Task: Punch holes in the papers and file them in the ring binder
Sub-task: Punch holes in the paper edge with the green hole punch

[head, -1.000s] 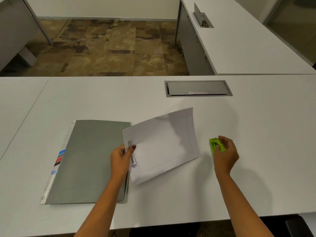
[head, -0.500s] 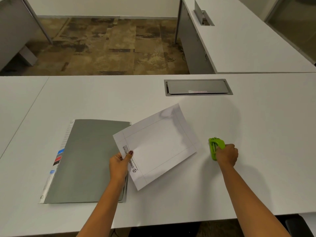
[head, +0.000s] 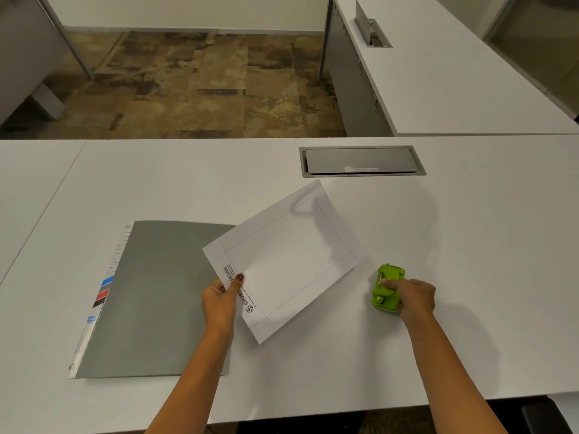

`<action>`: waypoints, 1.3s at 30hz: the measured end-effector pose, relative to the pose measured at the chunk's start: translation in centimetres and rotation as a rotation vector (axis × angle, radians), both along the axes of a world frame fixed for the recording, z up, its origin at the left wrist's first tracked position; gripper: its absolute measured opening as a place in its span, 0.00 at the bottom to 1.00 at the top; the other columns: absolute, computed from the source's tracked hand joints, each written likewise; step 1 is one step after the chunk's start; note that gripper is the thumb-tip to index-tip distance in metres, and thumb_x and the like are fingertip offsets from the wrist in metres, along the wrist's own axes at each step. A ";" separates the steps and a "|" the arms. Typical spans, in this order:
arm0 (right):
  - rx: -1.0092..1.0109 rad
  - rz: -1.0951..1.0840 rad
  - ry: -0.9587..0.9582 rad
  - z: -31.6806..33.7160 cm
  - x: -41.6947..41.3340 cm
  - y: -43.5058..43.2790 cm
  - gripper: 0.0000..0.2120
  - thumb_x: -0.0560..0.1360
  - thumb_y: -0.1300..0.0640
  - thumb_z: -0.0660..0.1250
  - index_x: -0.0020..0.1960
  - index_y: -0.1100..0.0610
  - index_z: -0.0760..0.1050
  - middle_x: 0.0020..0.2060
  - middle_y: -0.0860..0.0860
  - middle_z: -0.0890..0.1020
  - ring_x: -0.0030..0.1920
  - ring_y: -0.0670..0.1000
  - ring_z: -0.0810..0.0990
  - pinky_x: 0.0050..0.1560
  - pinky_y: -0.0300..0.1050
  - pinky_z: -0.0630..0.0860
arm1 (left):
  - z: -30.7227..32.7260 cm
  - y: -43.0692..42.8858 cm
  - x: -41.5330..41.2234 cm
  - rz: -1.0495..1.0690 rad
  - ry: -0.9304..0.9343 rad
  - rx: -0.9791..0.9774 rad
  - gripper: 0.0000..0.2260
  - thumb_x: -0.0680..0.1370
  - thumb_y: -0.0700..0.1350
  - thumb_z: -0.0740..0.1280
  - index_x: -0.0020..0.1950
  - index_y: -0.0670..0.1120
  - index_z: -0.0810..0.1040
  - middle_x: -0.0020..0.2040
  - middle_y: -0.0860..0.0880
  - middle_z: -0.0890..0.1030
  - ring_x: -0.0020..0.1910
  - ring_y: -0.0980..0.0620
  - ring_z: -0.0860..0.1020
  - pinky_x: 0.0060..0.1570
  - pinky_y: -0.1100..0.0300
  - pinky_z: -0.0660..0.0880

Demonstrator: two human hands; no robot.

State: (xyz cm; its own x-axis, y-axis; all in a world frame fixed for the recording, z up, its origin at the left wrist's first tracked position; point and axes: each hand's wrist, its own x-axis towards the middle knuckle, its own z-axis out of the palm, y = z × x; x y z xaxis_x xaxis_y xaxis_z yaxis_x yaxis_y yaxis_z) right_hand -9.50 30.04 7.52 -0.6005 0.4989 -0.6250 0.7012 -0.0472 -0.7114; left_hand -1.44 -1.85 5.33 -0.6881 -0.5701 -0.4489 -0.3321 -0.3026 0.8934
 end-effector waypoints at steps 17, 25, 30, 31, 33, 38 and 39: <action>-0.674 0.068 0.107 1.5 6.0 -7.1 0.19 0.68 0.67 0.72 0.58 0.65 0.76 0.53 0.61 0.82 0.50 0.59 0.82 0.46 0.49 0.82 | 0.6 0.6 0.0 0.029 0.021 0.024 0.02 0.75 0.42 0.70 0.42 0.46 0.80 0.45 0.47 0.84 0.47 0.45 0.81 0.54 0.48 0.77; -0.751 0.100 0.188 1.8 6.3 -8.2 0.20 0.68 0.67 0.71 0.60 0.62 0.76 0.54 0.62 0.82 0.52 0.61 0.83 0.52 0.53 0.80 | 0.7 0.7 0.5 0.032 0.017 0.023 0.03 0.75 0.42 0.70 0.41 0.44 0.79 0.44 0.46 0.83 0.46 0.44 0.81 0.52 0.48 0.77; -0.759 0.127 0.210 2.2 6.0 -7.9 0.21 0.69 0.66 0.70 0.61 0.62 0.76 0.53 0.61 0.82 0.49 0.59 0.84 0.50 0.52 0.81 | 1.0 0.3 0.7 0.028 0.010 0.016 0.04 0.75 0.42 0.70 0.43 0.42 0.79 0.43 0.47 0.83 0.44 0.45 0.81 0.49 0.50 0.78; -0.760 0.128 0.213 2.3 5.9 -7.8 0.20 0.69 0.66 0.70 0.61 0.61 0.76 0.54 0.61 0.82 0.49 0.59 0.84 0.50 0.52 0.81 | 1.1 0.3 0.8 0.027 0.016 0.009 0.03 0.75 0.42 0.70 0.43 0.42 0.79 0.43 0.48 0.83 0.44 0.47 0.81 0.46 0.53 0.78; -0.769 0.128 0.221 2.4 5.8 -7.6 0.21 0.68 0.65 0.71 0.61 0.61 0.77 0.57 0.62 0.80 0.52 0.60 0.83 0.53 0.55 0.79 | 1.4 0.4 1.0 0.024 0.035 -0.005 0.02 0.75 0.41 0.69 0.44 0.43 0.79 0.44 0.49 0.83 0.43 0.51 0.81 0.41 0.60 0.76; -0.771 0.110 0.231 2.2 6.2 -8.0 0.23 0.67 0.64 0.72 0.61 0.60 0.76 0.59 0.63 0.78 0.56 0.62 0.80 0.57 0.59 0.76 | 1.6 0.9 1.3 0.035 0.069 -0.004 0.05 0.76 0.41 0.68 0.49 0.41 0.80 0.46 0.49 0.83 0.43 0.53 0.82 0.38 0.65 0.77; -0.770 0.115 0.226 2.1 6.4 -8.2 0.23 0.67 0.65 0.72 0.61 0.60 0.76 0.59 0.64 0.78 0.56 0.62 0.81 0.58 0.59 0.76 | 1.6 1.0 1.3 0.040 0.069 -0.004 0.04 0.76 0.41 0.68 0.48 0.42 0.80 0.45 0.49 0.83 0.43 0.52 0.82 0.39 0.64 0.77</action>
State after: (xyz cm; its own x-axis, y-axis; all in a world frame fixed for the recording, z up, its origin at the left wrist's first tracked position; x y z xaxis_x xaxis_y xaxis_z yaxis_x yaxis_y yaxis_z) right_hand -3.09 21.87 9.64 -0.7743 -0.0940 -0.6258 0.5749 -0.5177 -0.6336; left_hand -0.12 -0.83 6.95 -0.6941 -0.5994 -0.3987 -0.2570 -0.3111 0.9150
